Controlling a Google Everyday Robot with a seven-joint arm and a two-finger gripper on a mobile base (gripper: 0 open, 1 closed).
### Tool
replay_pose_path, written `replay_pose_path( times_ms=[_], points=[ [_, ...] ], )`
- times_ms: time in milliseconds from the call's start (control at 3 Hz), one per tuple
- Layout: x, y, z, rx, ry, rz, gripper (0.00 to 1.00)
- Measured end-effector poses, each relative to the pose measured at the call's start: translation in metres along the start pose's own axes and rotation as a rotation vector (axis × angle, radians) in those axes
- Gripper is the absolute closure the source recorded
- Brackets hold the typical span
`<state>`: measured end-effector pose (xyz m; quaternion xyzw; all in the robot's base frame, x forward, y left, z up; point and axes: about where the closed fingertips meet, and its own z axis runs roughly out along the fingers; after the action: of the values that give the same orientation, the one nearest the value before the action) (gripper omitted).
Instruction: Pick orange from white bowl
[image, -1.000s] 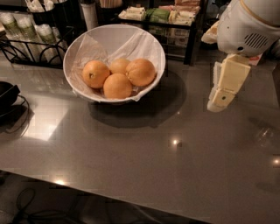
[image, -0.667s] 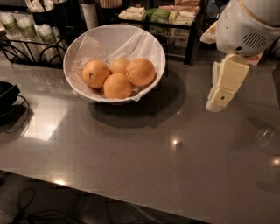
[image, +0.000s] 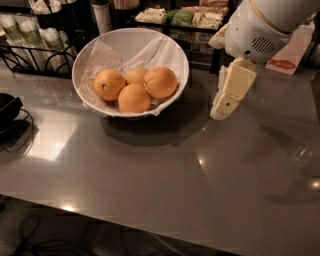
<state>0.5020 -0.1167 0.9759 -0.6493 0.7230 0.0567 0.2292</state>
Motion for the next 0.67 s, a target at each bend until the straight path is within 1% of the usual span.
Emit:
replay_pose_path(
  times_ms=[333, 667],
  points=[
    [0.0, 0.0, 0.0, 0.0, 0.0, 0.0, 0.0],
    [-0.0063, -0.0056, 0.0064, 0.005, -0.049, 0.027, 0.0]
  ],
)
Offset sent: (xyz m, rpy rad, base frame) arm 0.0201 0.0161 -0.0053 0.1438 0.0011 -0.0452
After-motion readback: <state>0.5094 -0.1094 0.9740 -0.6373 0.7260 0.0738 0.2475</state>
